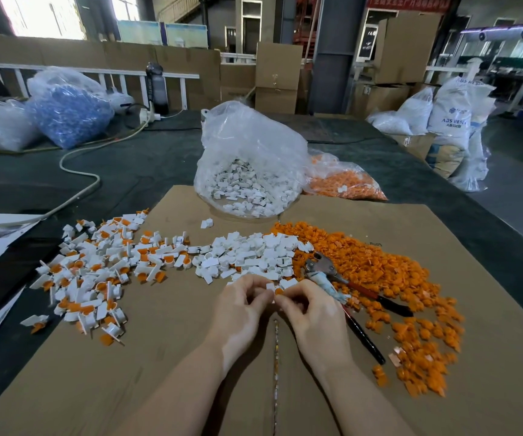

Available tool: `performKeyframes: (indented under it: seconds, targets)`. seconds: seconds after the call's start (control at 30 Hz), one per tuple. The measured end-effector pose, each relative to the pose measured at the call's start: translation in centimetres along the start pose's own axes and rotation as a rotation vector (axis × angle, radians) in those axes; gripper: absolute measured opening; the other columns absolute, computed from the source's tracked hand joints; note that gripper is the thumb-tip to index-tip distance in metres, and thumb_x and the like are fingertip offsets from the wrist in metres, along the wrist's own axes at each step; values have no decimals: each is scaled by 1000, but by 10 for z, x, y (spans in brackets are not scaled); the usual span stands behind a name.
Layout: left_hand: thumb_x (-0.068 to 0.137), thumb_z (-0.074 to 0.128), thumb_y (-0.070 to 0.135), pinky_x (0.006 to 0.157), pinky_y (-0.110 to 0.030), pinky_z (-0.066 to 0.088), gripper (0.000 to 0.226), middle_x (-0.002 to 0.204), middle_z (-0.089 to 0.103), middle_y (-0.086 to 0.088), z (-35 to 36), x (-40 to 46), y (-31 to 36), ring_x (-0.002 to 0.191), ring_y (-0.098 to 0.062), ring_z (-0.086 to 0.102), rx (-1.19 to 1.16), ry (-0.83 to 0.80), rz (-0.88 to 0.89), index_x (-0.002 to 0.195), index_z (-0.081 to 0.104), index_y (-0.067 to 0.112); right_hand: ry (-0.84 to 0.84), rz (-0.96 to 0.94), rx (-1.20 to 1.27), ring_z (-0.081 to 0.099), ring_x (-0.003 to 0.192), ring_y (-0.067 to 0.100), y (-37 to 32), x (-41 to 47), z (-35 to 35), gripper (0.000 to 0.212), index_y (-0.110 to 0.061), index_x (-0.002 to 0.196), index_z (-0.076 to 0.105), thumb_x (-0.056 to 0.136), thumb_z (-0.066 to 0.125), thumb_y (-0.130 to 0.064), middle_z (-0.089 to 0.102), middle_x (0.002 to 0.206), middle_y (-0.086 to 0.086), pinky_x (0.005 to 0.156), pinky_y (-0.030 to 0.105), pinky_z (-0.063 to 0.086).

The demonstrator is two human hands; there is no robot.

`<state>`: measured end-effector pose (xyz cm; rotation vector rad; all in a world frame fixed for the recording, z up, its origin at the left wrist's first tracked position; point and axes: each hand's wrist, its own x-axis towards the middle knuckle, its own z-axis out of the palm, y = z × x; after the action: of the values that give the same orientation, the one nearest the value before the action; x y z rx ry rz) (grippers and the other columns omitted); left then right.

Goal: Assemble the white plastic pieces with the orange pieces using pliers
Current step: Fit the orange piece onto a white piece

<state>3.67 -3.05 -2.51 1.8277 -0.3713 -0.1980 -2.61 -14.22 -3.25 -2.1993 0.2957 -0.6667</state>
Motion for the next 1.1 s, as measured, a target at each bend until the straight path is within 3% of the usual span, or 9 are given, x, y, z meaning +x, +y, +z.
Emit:
performKeyframes:
  seconds: [0.2,0.3,0.47,0.7,0.87,1.1]
  targets:
    - [89,58,8,71,-15,44,9,80,68,-6,-3,-1,1,76,-11,61,-11,-10,15,91,65,14,-12,-66,123,53,76,7,2,0,0,34,-33,101,62,77,74,-11,55,82,-13,69,20,48]
    - [89,58,8,64,-11,41,9,77,66,-6,-4,-2,1,72,-10,58,8,-12,32,92,65,13,-14,-125,106,54,78,6,1,0,-1,32,-29,103,68,80,72,-8,54,83,-17,69,15,45]
    - [89,58,8,69,-19,42,10,82,68,-13,-3,-2,1,77,-18,61,16,-22,26,95,66,11,-26,-118,115,54,81,3,-2,1,-2,27,-26,99,71,80,70,-5,54,83,-16,69,11,42]
    - [87,62,15,69,-22,44,6,76,68,-8,-2,-2,1,73,-14,61,6,-7,36,91,67,13,-3,-146,85,53,80,4,-2,1,-2,25,-22,100,71,81,70,-6,53,82,-16,68,13,44]
    - [84,66,12,58,-15,40,3,64,62,-1,-2,0,1,58,-5,54,-11,3,28,86,66,10,7,-133,107,55,81,4,0,1,-1,28,-26,98,71,80,70,-5,55,82,-16,70,13,45]
    - [85,65,10,56,-10,40,6,68,64,-7,-3,1,2,57,-4,54,-36,-41,13,90,66,7,7,-133,89,54,84,4,-1,1,-1,27,-27,97,70,80,71,-6,55,82,-15,70,12,44]
